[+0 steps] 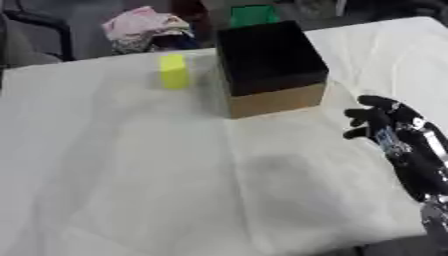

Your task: Pick up objects on the table and place them in the box.

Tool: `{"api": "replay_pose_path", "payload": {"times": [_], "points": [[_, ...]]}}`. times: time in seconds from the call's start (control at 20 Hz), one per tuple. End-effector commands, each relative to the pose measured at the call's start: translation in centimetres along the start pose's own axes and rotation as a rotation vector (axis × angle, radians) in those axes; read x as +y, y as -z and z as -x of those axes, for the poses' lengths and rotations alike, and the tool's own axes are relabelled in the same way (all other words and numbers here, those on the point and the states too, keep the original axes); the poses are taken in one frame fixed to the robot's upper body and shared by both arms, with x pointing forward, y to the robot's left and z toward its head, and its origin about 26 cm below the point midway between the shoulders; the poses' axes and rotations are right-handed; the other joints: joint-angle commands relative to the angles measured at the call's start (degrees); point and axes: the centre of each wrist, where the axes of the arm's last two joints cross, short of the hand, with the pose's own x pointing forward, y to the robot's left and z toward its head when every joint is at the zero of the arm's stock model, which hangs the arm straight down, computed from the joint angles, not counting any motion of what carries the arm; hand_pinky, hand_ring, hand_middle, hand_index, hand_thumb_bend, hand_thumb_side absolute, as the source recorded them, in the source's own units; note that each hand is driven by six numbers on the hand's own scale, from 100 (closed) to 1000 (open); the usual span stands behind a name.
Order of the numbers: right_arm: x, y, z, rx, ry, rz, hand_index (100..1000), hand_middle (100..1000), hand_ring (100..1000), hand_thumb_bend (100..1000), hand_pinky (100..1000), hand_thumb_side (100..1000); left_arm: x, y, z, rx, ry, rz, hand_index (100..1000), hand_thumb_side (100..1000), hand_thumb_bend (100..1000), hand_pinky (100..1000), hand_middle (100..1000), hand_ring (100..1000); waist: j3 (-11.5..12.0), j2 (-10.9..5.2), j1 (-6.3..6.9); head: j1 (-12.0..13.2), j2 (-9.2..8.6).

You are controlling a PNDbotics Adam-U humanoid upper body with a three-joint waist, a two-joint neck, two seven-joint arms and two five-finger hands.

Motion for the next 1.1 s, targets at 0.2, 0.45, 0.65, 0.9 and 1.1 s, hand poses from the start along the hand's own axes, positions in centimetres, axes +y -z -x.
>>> {"api": "replay_pose_path", "payload": {"times": [0.2,0.45,0.65,0.9,1.1], "points": [[-0.3,0.3,-0.5,-0.012,-0.014,-0.031,812,544,818,100,630,478,3.1,0.9,5.3,0.195,0.209,0.025,756,354,546,780,649,686,-0.85,-1.39,0.22,1.14,-0.72],[-0.2,0.3,-0.5,-0.01,-0.014,-0.038,812,544,818,100,630,477,3.3,-1.7,9.5,0.325,0.492,0.347,812,531,574,790,717,728,-1.74,-1.56,0.49,1.71,-0.47],[-0.1,0.4,-0.5,-0.011,-0.01,-0.044,812,544,817,100,630,476,2.9,-3.2,11.2,0.366,0.694,0.67,847,633,679,786,758,754,-2.34,-1.58,0.51,2.07,-0.48],[0.2,0.6,-0.6,-0.016,-0.004,-0.057,812,544,817,100,630,478,1.7,-4.3,11.8,0.344,0.868,0.929,862,653,837,774,786,769,-3.04,-1.33,0.58,2.32,-0.53],[0.4,0.8,-0.7,-0.022,0.001,-0.068,812,544,817,100,630,481,0.3,-5.2,11.9,0.315,0.914,1.032,827,652,938,752,742,748,-3.84,-0.94,0.7,2.48,-0.48]]}}
